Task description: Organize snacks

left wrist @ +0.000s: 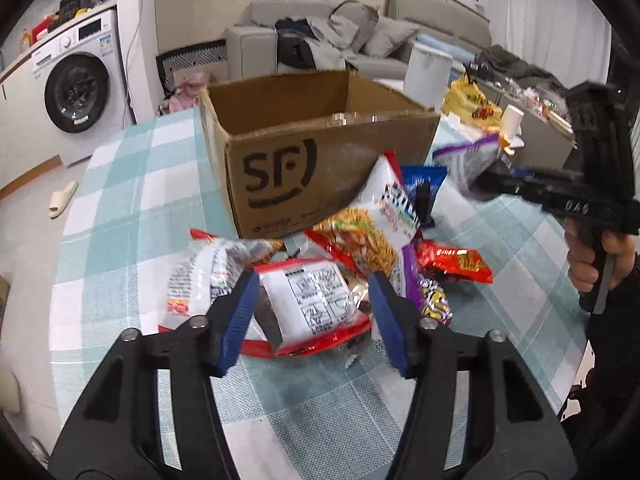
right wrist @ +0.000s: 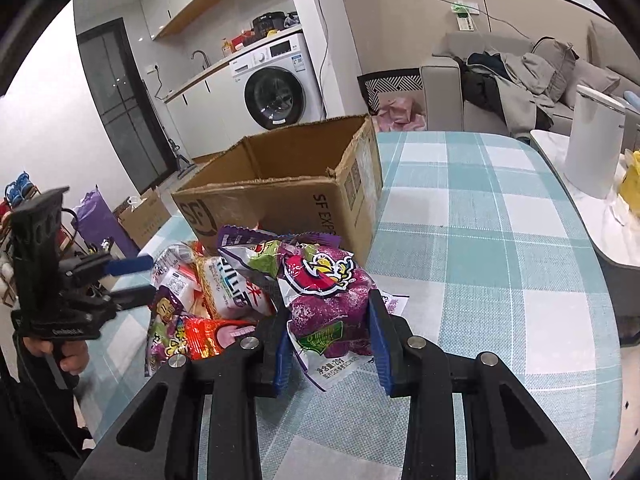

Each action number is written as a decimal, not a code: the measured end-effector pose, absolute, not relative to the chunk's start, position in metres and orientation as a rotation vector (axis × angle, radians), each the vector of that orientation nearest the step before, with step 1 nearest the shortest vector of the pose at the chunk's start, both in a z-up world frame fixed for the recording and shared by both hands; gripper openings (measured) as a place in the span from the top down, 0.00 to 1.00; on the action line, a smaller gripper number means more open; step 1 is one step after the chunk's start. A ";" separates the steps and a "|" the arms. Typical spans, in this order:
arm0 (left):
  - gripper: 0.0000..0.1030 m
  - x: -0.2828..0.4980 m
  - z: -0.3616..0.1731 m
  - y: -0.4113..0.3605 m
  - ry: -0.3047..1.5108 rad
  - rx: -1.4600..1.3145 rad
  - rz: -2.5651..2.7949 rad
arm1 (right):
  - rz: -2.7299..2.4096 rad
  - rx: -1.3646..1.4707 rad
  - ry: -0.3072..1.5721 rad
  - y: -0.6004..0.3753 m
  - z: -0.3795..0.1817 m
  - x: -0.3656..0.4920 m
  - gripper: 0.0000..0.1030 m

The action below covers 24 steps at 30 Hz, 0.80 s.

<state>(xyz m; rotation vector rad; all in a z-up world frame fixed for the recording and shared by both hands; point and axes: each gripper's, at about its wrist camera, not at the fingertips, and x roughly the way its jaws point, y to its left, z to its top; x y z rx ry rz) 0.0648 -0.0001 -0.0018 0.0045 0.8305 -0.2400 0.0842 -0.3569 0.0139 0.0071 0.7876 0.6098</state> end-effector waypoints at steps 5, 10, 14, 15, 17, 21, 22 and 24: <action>0.48 0.073 -0.020 -0.005 0.901 0.007 -0.209 | 0.620 0.020 0.768 -0.359 0.019 0.081 0.67; 0.48 0.076 -0.029 -0.014 0.906 0.015 -0.216 | 0.622 0.022 0.764 -0.359 0.020 0.081 0.67; 0.48 0.077 -0.033 -0.015 0.904 0.002 -0.218 | 0.625 0.023 0.762 -0.359 0.021 0.080 0.67; 0.51 0.077 -0.032 -0.014 0.902 -0.001 -0.219 | 0.625 0.023 0.761 -0.359 0.021 0.080 0.67; 0.56 0.076 -0.031 -0.014 0.891 -0.003 -0.227 | 0.627 0.024 0.759 -0.359 0.021 0.080 0.67; 0.58 0.074 -0.025 -0.012 0.867 -0.009 -0.231 | 0.628 0.026 0.751 -0.358 0.023 0.079 0.67; 0.58 0.074 -0.023 -0.012 0.856 -0.016 -0.231 | 0.629 0.028 0.748 -0.358 0.023 0.078 0.67; 0.59 0.072 -0.019 -0.009 0.842 -0.028 -0.235 | 0.630 0.028 0.744 -0.358 0.024 0.078 0.67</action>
